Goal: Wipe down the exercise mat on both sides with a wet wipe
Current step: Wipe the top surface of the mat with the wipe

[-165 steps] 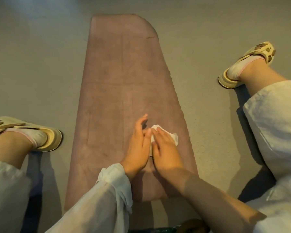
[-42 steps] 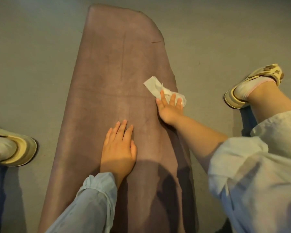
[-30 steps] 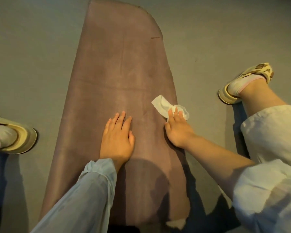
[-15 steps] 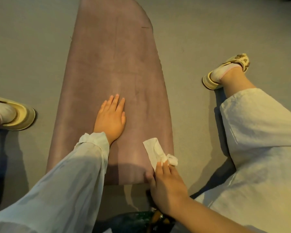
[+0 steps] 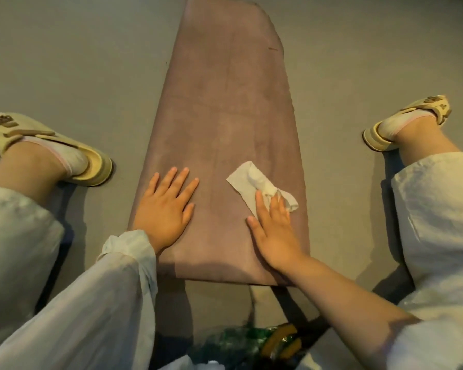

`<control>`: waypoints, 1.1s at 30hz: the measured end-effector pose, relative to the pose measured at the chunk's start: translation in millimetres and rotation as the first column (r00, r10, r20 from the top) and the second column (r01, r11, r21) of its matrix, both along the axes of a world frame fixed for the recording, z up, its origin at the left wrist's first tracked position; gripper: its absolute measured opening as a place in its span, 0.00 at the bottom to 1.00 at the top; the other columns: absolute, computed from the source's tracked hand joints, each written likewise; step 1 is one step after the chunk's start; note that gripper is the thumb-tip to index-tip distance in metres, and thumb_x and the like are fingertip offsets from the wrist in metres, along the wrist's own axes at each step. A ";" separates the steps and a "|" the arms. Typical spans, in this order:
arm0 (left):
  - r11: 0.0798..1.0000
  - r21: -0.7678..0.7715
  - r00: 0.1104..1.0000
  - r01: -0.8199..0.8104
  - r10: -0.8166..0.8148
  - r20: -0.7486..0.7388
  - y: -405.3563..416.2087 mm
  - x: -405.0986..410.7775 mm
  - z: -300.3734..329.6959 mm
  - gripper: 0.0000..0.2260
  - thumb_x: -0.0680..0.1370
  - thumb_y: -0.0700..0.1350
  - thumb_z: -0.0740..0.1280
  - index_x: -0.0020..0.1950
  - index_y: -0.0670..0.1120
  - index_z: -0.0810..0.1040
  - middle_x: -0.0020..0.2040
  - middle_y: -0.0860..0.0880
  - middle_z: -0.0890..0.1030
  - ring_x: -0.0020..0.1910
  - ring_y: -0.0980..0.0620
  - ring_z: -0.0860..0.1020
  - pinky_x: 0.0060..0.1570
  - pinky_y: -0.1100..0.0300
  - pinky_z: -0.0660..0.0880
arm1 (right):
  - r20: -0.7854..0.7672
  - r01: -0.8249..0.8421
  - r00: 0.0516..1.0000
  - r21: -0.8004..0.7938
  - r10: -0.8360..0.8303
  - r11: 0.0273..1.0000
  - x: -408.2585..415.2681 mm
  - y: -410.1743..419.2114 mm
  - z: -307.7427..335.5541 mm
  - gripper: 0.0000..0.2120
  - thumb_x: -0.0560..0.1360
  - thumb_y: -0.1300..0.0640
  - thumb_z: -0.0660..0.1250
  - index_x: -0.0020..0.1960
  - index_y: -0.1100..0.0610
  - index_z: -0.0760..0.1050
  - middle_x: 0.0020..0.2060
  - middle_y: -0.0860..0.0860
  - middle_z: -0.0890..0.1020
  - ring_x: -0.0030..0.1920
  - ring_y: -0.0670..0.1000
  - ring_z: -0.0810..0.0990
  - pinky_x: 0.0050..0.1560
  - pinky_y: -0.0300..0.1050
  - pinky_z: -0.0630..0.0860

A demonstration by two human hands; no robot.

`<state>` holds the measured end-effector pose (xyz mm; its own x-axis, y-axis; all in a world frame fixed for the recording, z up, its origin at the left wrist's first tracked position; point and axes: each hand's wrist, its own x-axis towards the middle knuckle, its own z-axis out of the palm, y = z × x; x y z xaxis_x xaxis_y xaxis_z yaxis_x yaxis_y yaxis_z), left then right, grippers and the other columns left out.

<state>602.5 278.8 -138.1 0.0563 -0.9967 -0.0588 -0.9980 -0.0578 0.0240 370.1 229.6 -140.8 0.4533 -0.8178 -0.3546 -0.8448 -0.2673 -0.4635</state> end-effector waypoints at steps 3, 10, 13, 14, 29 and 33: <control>0.993 -0.001 0.991 -0.117 0.116 -0.070 12.1 14.0 -3.9 0.23 0.79 0.53 0.53 0.74 0.49 0.65 0.75 0.45 0.62 0.74 0.43 0.58 0.69 0.40 0.53 | -0.145 -0.258 0.959 -0.105 0.242 0.960 3.9 10.6 11.2 0.30 0.80 0.41 0.43 0.76 0.49 0.36 0.74 0.56 0.33 0.75 0.55 0.34 0.72 0.49 0.34; 0.975 -0.053 0.911 -0.216 0.182 -0.370 25.7 27.7 -10.7 0.24 0.79 0.50 0.55 0.74 0.44 0.63 0.76 0.42 0.57 0.75 0.39 0.52 0.70 0.42 0.56 | -0.351 -0.627 0.736 -0.032 0.578 0.779 -28.5 84.4 30.6 0.37 0.77 0.36 0.54 0.77 0.54 0.46 0.72 0.61 0.36 0.74 0.67 0.47 0.70 0.62 0.39; 0.970 -0.085 0.886 -0.229 0.172 -0.430 27.3 26.1 -12.2 0.22 0.81 0.45 0.59 0.75 0.45 0.61 0.77 0.44 0.54 0.76 0.42 0.49 0.71 0.47 0.52 | -0.397 -0.606 0.757 -0.130 0.518 0.785 -24.0 78.2 34.0 0.33 0.76 0.36 0.53 0.75 0.54 0.59 0.73 0.66 0.55 0.71 0.67 0.60 0.68 0.64 0.58; 0.968 -0.091 0.876 -0.236 0.171 -0.451 28.0 26.3 -12.0 0.23 0.81 0.44 0.59 0.75 0.45 0.60 0.77 0.45 0.54 0.76 0.44 0.48 0.71 0.49 0.51 | -0.406 -0.573 0.782 -0.172 0.472 0.801 -18.9 66.9 33.5 0.32 0.77 0.38 0.49 0.75 0.55 0.58 0.72 0.67 0.55 0.72 0.67 0.58 0.68 0.63 0.58; 0.815 0.443 -0.158 -0.374 0.415 -0.896 22.1 52.6 -5.3 0.23 0.82 0.46 0.55 0.76 0.55 0.53 0.68 0.54 0.67 0.60 0.58 0.71 0.52 0.67 0.69 | -0.338 -0.836 0.536 -0.085 0.773 0.542 26.5 64.6 22.9 0.29 0.77 0.38 0.48 0.75 0.50 0.60 0.73 0.57 0.62 0.71 0.65 0.62 0.68 0.60 0.46; 0.811 0.484 -0.310 -0.329 0.391 -0.867 20.4 55.6 -5.1 0.21 0.83 0.43 0.53 0.75 0.56 0.58 0.64 0.56 0.72 0.55 0.60 0.75 0.50 0.66 0.73 | -0.307 -0.773 0.631 -0.173 0.713 0.610 62.8 29.5 6.5 0.31 0.79 0.37 0.45 0.77 0.51 0.48 0.76 0.59 0.40 0.73 0.65 0.35 0.66 0.58 0.25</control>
<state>658.0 299.2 -143.2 0.2582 -0.8117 -0.5239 0.3494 -0.4271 0.8340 432.9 259.2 -134.3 0.8958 -0.2987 -0.3291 -0.3558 -0.9257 -0.1283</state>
